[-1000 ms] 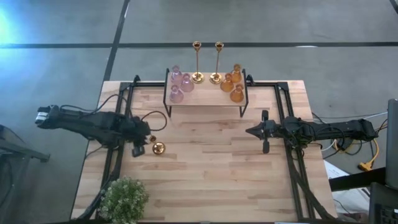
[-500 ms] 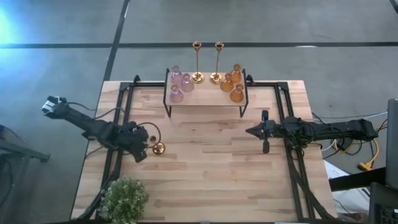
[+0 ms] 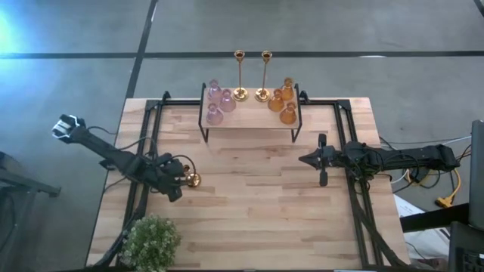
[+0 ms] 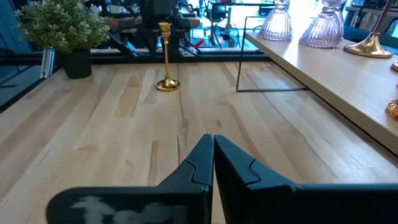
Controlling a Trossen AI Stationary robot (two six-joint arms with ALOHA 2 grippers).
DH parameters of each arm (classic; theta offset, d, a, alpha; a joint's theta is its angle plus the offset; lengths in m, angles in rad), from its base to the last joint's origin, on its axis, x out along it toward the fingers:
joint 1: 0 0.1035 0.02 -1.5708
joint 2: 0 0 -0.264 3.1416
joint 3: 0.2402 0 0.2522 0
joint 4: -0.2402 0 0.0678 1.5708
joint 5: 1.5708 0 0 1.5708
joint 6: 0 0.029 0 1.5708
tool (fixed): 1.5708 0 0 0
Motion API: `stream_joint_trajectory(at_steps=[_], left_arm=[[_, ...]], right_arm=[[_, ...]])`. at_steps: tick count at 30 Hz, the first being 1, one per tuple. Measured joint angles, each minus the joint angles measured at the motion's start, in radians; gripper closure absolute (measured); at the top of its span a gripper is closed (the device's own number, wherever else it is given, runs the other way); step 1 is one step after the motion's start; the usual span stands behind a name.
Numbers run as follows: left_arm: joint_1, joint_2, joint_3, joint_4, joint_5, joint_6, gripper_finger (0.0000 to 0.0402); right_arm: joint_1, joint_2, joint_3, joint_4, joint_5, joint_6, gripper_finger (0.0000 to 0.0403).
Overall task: Pick & Place candle stick holders
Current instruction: Put the golden metal candle holder on the shelf
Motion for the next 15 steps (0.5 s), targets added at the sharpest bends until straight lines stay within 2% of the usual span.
stream_joint_trajectory(at_steps=[15], left_arm=[[0.001,0.0,-0.022,0.053,-0.138,0.001,0.0284]], right_arm=[[0.0,0.0,0.0,0.0,0.0,0.0,0.0394]])
